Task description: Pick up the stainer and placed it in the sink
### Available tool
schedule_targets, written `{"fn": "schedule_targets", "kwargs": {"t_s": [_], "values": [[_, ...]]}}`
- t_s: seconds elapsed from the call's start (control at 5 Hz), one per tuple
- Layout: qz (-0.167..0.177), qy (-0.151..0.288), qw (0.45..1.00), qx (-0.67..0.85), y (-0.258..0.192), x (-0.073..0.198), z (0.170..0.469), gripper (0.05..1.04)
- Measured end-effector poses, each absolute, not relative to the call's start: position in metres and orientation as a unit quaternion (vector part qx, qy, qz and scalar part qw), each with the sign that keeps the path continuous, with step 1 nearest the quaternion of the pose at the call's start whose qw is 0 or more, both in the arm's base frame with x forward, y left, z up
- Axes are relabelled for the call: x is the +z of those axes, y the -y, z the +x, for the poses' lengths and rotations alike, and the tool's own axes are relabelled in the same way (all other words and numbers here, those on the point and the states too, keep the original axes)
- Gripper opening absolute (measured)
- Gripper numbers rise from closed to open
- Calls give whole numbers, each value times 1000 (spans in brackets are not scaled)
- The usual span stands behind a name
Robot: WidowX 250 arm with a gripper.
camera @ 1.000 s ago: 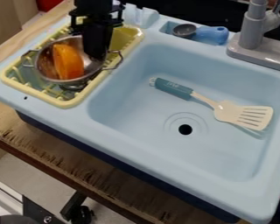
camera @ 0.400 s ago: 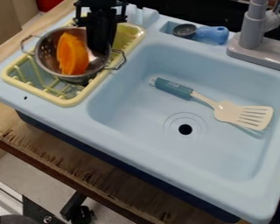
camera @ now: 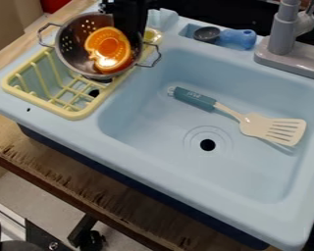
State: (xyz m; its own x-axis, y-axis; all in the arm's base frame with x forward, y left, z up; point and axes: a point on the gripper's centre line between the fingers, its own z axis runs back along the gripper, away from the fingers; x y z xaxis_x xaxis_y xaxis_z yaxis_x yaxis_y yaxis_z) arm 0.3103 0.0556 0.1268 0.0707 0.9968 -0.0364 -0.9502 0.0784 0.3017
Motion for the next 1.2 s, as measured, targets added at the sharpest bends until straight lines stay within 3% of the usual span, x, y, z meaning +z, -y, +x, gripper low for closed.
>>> {"fn": "schedule_targets", "kwargs": {"t_s": [0.6, 1.0, 1.2], "values": [[79, -151, 725, 668, -50, 145, 315, 66], [65, -197, 728, 653, -36, 161, 316, 66], [74, -200, 724, 656, -21, 152, 314, 66]]}}
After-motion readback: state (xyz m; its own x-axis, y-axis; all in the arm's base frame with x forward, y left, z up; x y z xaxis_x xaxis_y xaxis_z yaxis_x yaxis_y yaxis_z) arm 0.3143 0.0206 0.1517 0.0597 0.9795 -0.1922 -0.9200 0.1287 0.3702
